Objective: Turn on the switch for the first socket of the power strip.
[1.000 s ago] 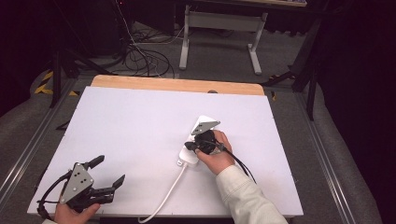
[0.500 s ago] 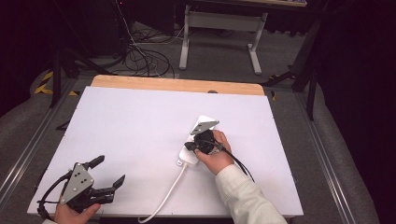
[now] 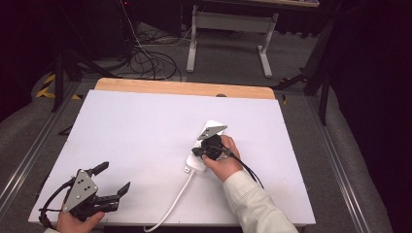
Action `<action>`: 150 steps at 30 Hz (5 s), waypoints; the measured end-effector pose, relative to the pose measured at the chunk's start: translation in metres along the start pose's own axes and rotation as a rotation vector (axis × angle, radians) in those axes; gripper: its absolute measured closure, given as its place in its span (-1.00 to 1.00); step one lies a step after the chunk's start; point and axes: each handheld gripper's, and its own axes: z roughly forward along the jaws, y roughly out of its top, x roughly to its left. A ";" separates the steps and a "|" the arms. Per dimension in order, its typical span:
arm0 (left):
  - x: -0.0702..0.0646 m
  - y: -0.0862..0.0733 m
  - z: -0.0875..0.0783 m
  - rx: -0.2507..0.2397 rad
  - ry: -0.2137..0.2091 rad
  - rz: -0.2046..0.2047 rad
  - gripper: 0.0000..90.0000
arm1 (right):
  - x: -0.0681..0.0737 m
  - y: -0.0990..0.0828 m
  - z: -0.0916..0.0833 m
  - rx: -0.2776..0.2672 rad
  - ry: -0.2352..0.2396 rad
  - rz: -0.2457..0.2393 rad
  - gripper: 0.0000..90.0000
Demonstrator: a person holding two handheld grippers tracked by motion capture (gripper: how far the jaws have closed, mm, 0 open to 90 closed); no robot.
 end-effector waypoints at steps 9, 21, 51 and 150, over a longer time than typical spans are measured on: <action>0.000 0.000 0.000 0.000 -0.001 -0.001 -0.70 | 0.001 -0.001 0.001 -0.003 -0.008 0.004 1.00; 0.002 0.000 0.001 0.006 -0.001 0.004 -0.70 | 0.007 0.004 -0.010 -0.098 -0.024 -0.042 1.00; 0.001 0.000 0.000 0.002 -0.001 0.002 -0.70 | 0.023 0.029 -0.059 -0.275 -0.026 -0.099 1.00; 0.004 0.000 0.000 0.015 0.005 -0.019 -0.71 | 0.002 -0.175 -0.128 -0.311 -0.108 0.168 -0.67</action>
